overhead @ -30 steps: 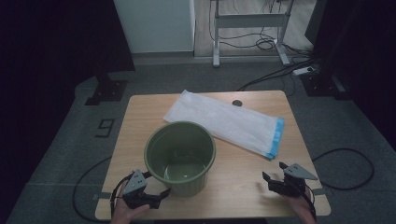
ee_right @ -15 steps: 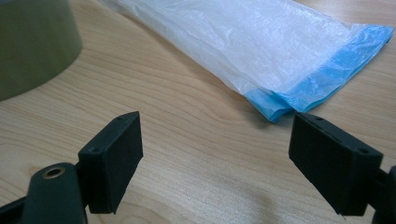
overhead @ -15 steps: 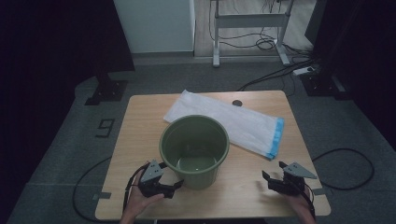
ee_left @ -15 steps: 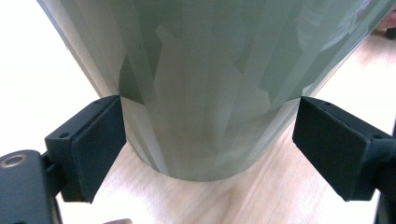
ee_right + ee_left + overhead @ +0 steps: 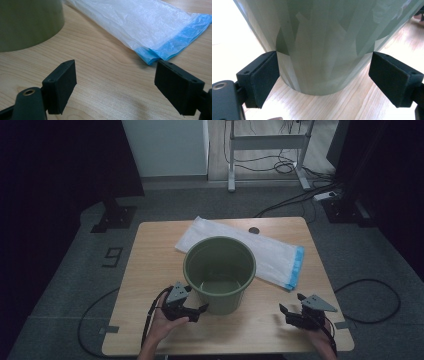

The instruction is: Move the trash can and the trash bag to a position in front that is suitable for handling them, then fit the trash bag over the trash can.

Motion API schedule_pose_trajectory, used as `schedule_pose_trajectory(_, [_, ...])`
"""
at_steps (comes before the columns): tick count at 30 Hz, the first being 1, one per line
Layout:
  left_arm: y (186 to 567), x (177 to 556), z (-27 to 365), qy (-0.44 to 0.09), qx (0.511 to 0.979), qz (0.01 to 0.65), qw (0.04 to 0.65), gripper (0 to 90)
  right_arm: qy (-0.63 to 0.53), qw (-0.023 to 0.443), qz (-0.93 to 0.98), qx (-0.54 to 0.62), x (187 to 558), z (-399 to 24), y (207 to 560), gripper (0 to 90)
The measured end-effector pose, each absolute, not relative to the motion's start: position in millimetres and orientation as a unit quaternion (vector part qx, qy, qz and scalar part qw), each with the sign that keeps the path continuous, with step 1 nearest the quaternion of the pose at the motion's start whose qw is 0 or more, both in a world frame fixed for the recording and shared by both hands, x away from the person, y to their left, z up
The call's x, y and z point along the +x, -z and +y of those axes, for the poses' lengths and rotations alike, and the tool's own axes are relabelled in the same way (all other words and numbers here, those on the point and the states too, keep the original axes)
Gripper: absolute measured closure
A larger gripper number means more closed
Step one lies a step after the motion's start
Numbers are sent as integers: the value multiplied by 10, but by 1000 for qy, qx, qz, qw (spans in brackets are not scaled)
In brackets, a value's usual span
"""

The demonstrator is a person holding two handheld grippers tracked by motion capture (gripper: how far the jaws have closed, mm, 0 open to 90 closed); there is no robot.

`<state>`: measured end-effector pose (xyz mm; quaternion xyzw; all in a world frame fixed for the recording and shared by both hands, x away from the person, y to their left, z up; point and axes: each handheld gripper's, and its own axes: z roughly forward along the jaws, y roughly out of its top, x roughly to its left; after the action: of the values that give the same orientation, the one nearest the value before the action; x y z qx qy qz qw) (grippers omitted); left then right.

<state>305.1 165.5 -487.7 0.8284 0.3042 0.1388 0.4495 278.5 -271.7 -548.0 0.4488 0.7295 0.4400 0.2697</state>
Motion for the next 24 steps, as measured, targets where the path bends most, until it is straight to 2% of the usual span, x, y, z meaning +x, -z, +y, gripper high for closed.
schedule_pose_trajectory(10, [4842, 2903, 1773, -153, 805, 333, 466, 129, -441, 275, 724, 453, 2752, -2781, 5464, 174])
schedule_pose_trajectory(15, [4856, 2710, 1975, -177, 808, 347, 443, 129, -444, 275, 723, 453, 2747, -2778, 5462, 174])
schedule_pose_trajectory(24, [4918, 2606, 2222, -181, 799, 371, 436, 123, -440, 279, 721, 456, 2765, -2774, 5454, 174])
